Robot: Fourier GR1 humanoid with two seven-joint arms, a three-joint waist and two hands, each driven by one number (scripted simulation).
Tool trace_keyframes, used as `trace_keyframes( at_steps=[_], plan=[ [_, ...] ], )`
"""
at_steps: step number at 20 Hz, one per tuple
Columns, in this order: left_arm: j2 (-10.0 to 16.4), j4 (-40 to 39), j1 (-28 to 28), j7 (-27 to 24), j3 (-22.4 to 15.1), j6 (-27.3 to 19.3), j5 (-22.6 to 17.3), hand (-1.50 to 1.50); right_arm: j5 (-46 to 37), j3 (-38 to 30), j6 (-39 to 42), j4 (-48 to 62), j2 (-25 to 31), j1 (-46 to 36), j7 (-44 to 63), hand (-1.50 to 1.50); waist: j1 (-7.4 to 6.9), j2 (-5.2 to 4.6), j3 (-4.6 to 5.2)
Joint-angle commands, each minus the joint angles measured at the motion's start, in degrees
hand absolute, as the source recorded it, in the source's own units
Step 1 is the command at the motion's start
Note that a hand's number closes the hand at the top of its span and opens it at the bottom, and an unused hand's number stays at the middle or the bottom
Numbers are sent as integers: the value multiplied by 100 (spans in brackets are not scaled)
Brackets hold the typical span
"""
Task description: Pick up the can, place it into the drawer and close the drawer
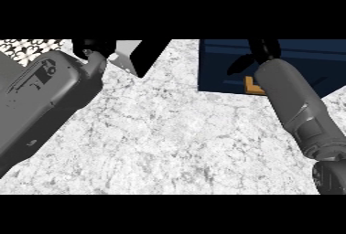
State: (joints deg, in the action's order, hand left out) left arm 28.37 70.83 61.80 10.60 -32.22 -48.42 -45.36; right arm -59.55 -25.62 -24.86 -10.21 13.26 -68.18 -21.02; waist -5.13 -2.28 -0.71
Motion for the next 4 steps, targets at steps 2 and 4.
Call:
trace_keyframes(
  at_steps=[2,4],
  plan=[
    [64,127,-98,6,46,61,27,-150,902,-808,307,-150,-214,-387,-262,-150,-102,32,45],
    [45,392,-274,39,-96,-89,101,-150,1002,-923,509,-110,-31,-416,-303,-150,-179,63,48]
  ],
)
